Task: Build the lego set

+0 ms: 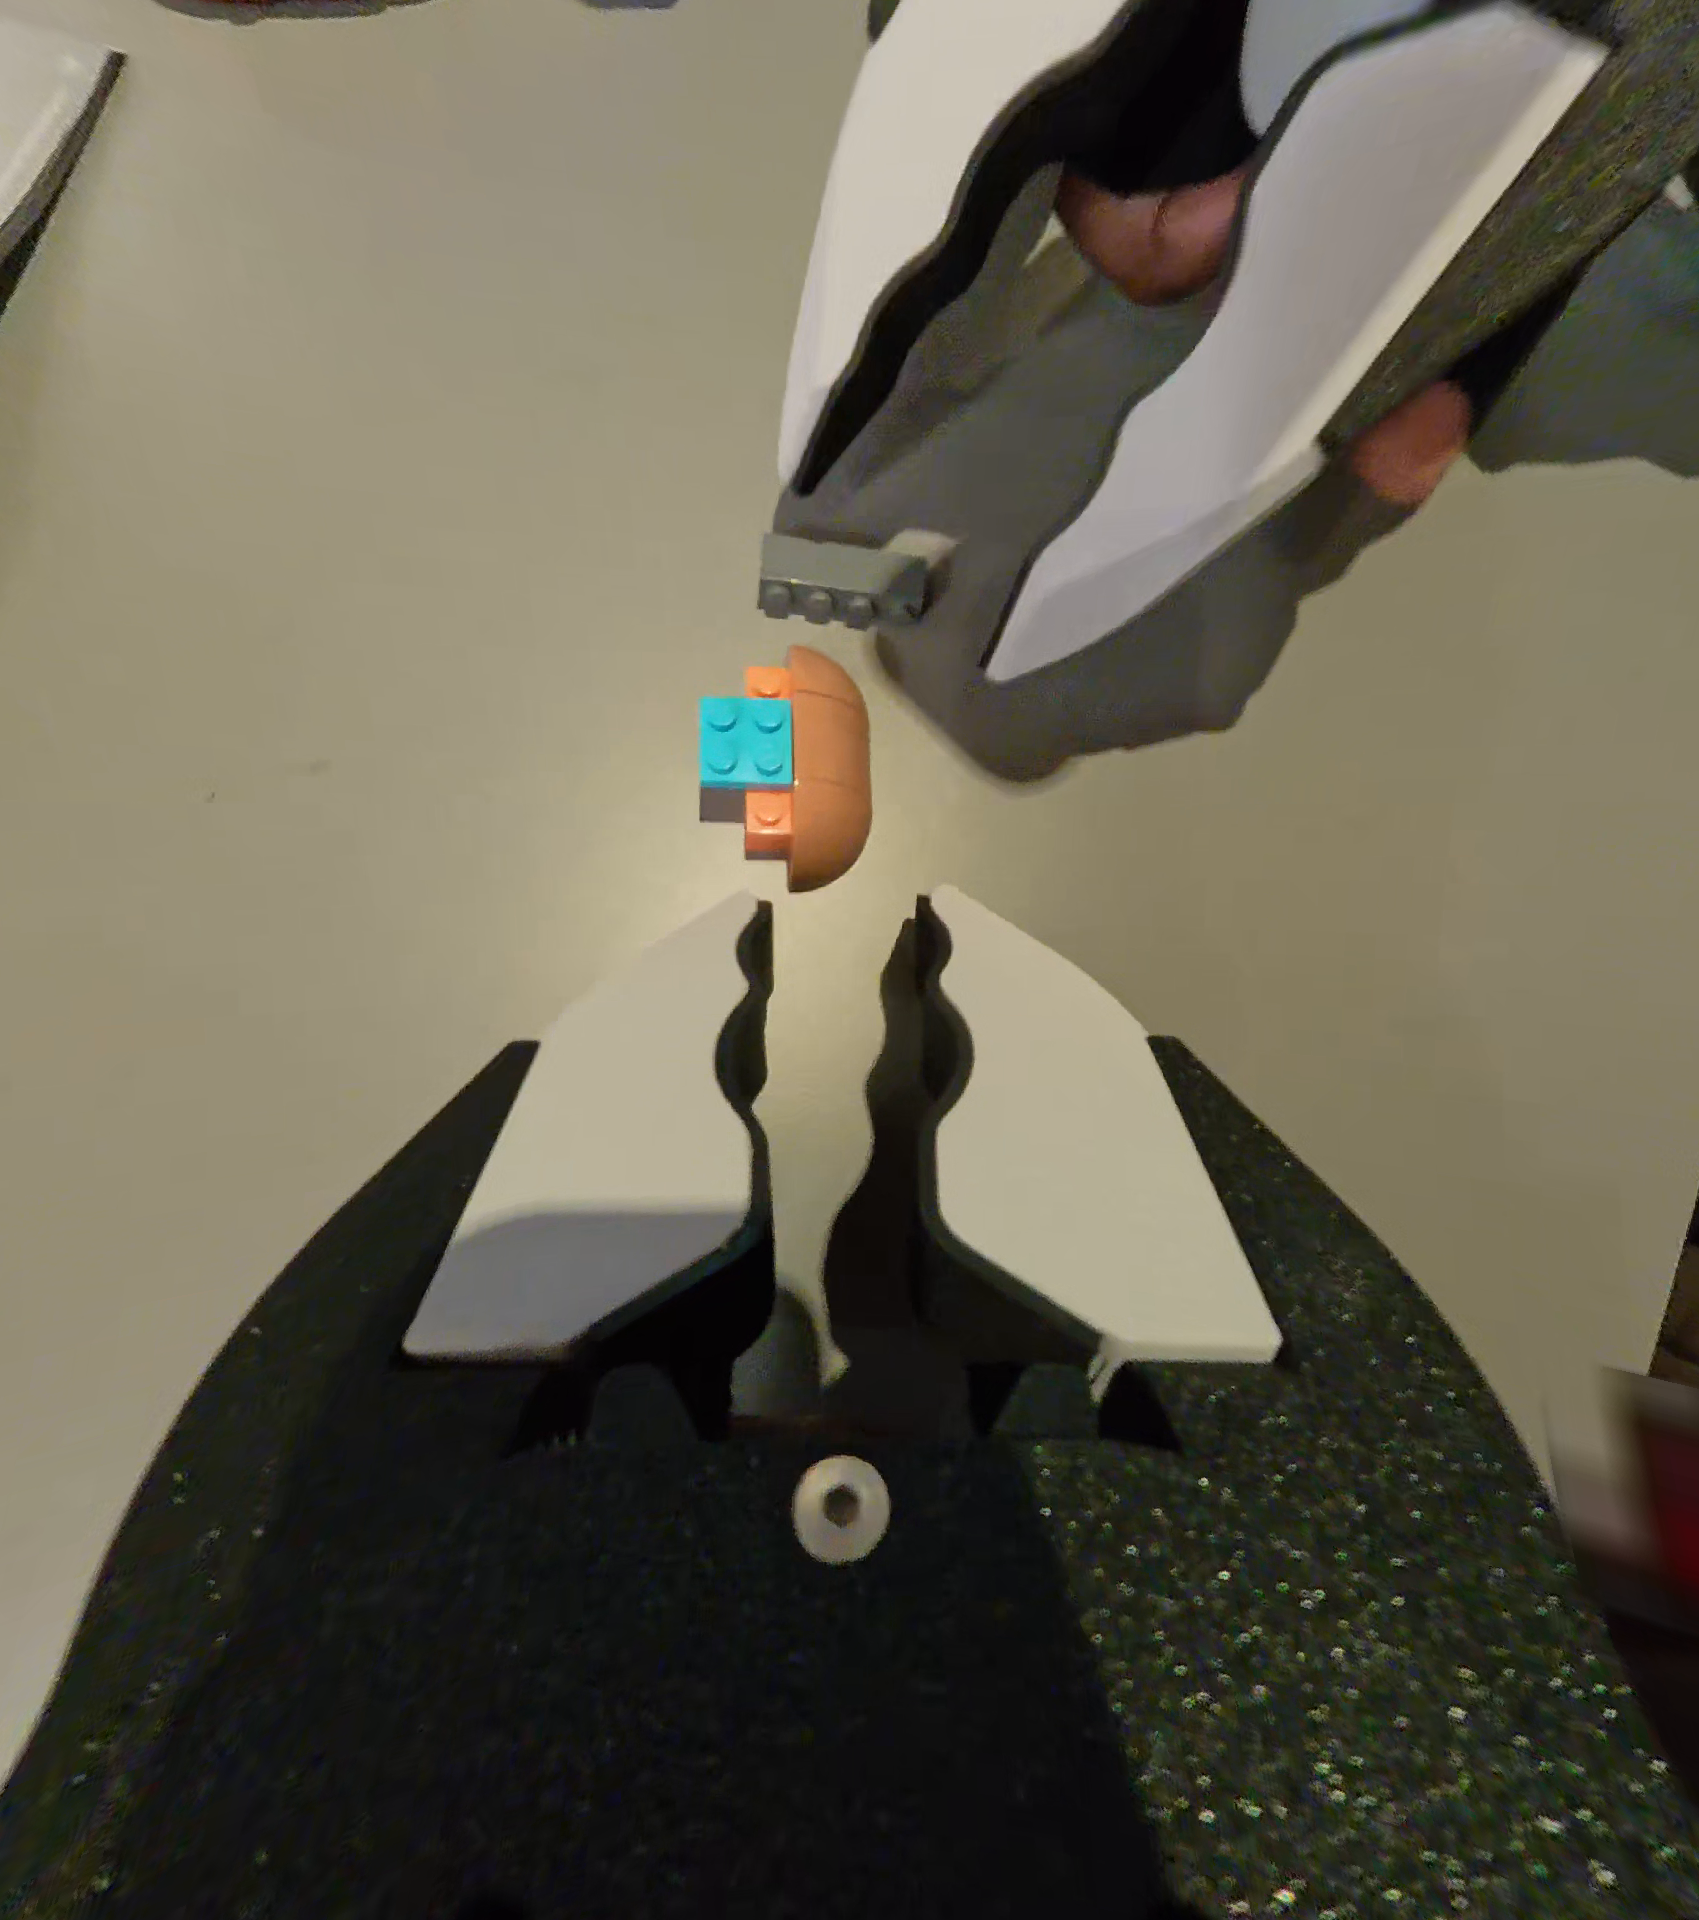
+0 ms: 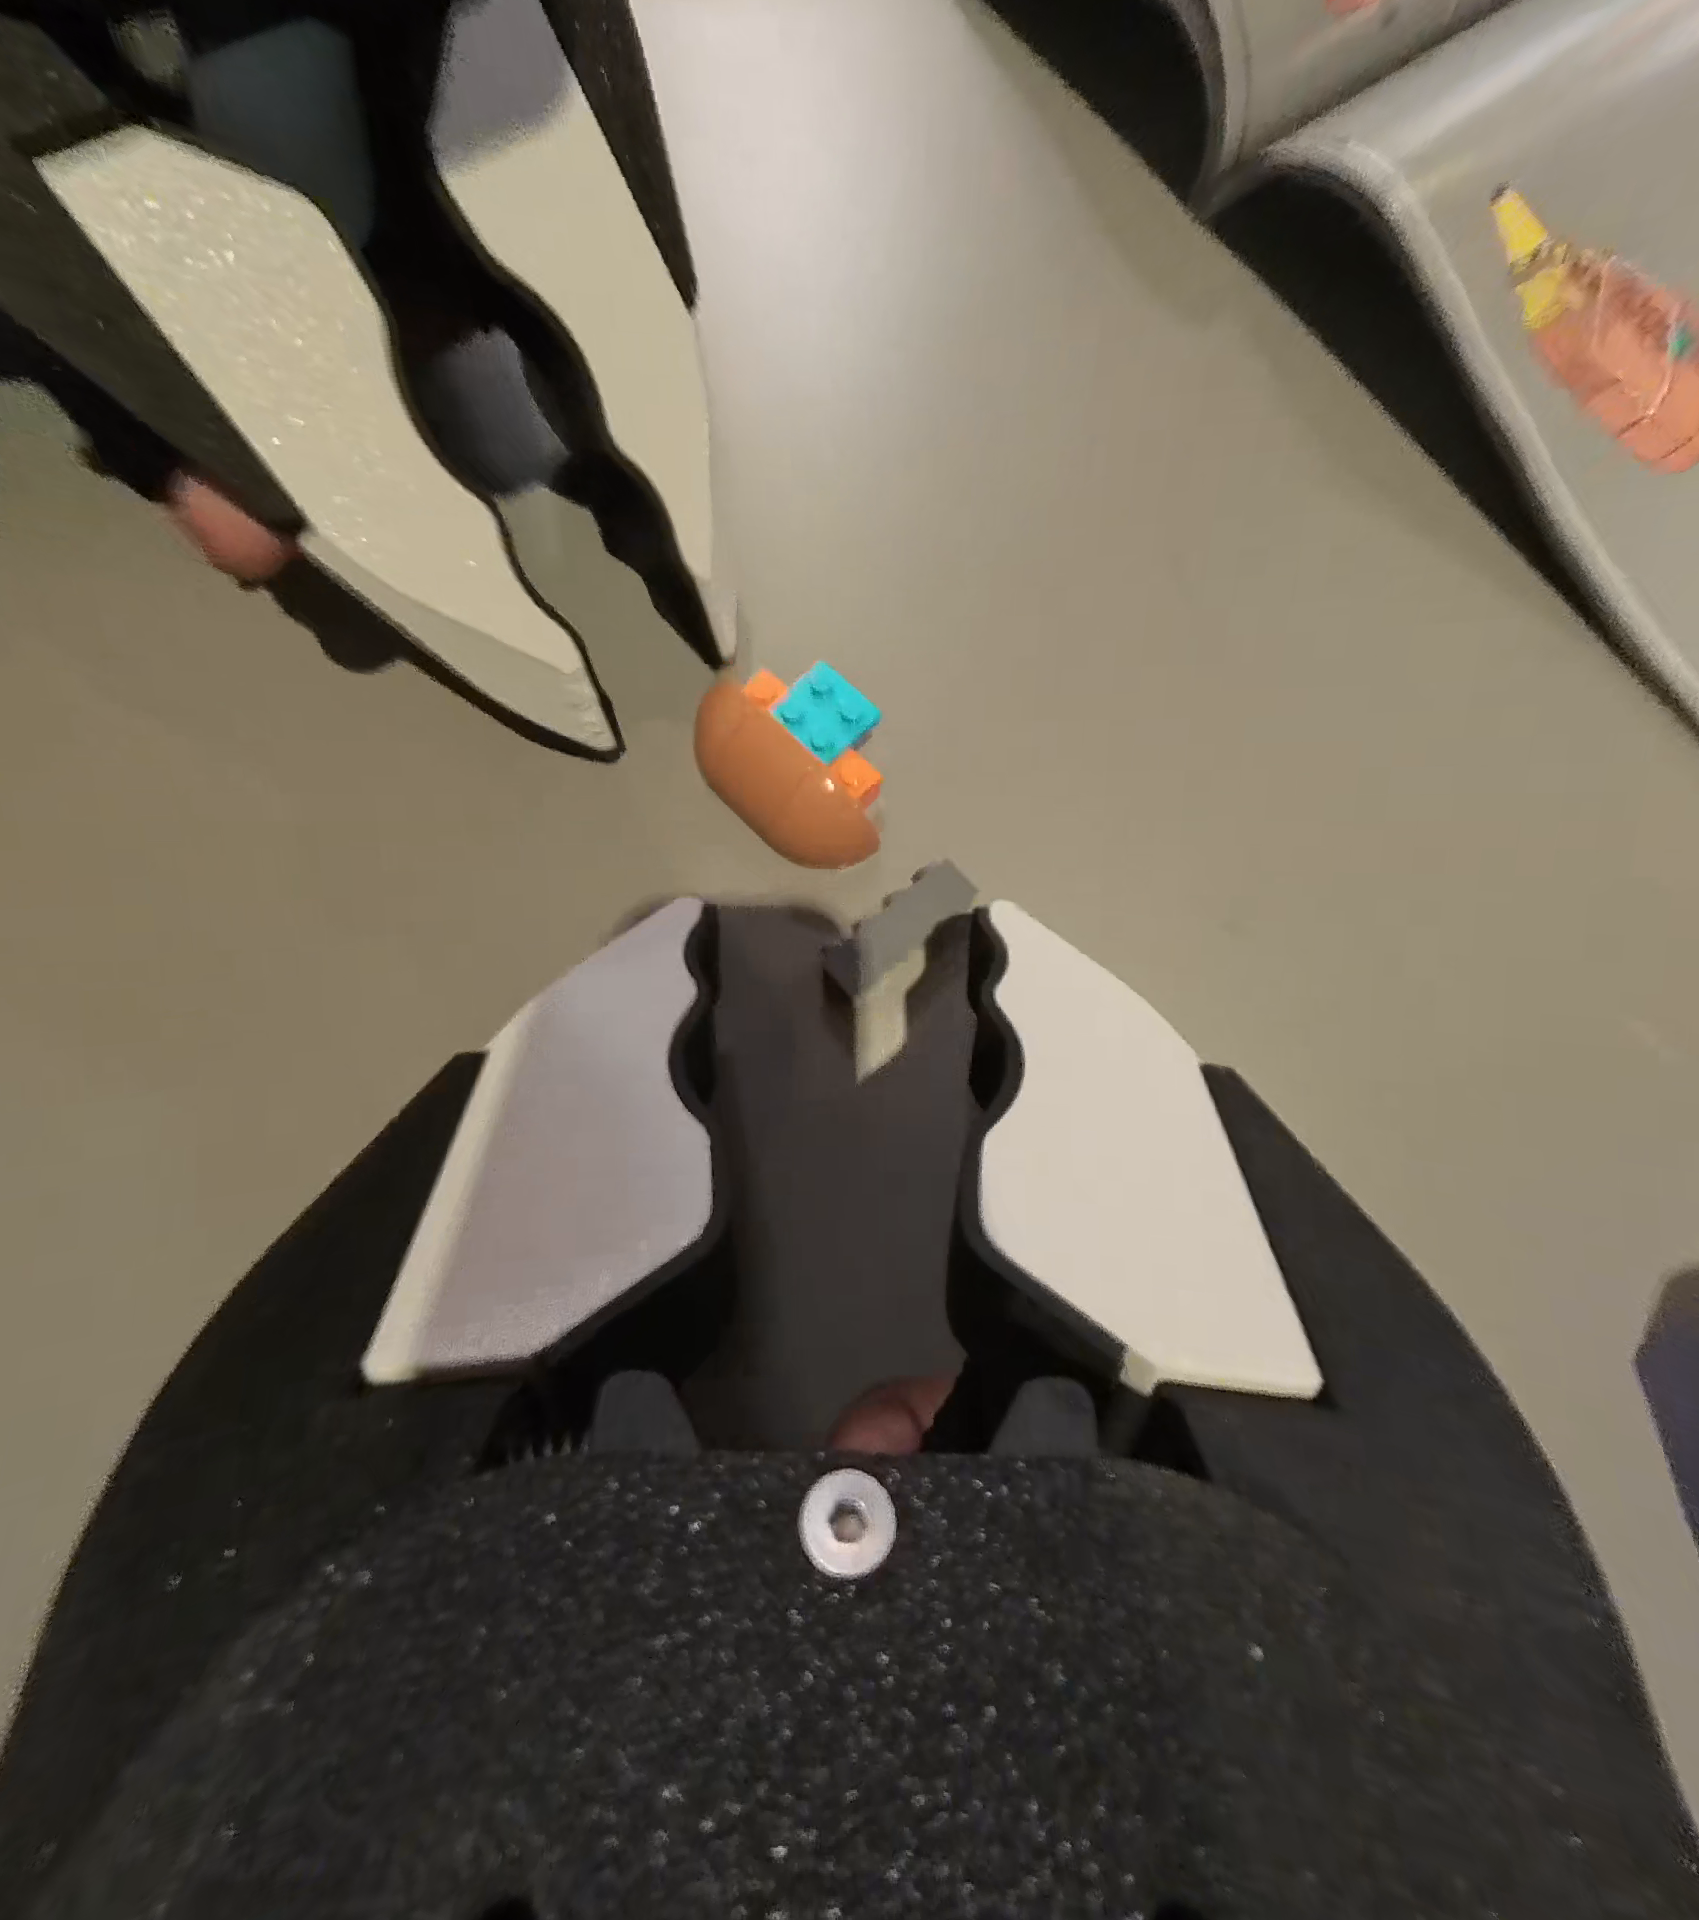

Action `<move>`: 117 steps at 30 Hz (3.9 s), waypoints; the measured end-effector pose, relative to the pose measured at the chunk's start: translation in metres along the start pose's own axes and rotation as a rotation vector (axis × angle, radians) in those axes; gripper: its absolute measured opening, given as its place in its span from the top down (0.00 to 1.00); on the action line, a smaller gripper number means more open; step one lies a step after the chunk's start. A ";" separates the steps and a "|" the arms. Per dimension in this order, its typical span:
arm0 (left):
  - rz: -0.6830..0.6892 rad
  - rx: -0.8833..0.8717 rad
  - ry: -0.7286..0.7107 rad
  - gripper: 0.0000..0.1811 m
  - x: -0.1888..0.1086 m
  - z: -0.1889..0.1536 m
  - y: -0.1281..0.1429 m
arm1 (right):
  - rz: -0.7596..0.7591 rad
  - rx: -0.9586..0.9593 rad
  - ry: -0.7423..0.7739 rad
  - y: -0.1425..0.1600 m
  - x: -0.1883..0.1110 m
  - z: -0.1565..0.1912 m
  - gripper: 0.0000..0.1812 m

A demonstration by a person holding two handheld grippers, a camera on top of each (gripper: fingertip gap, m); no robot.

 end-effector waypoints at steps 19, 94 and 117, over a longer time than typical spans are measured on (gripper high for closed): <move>-0.049 -0.066 -0.100 0.81 -0.022 0.006 0.022 | -0.007 0.183 -0.157 -0.030 0.026 0.052 0.74; -0.828 0.148 0.406 0.74 -0.038 0.029 -0.092 | -0.528 -0.005 -0.126 -0.058 -0.058 -0.077 0.81; -0.872 0.128 0.453 0.74 -0.044 0.033 -0.094 | -0.439 0.019 -0.266 -0.091 -0.042 -0.078 0.82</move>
Point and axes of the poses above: each gripper's, where its closed fingertips meet, x out along the fingers, y out of its underside, z = x × y across the jaws, the point moved 5 cm from there along -x, back along the fingers, and after that the axes turned 14 degrees about -x, right-handed, at the moved point
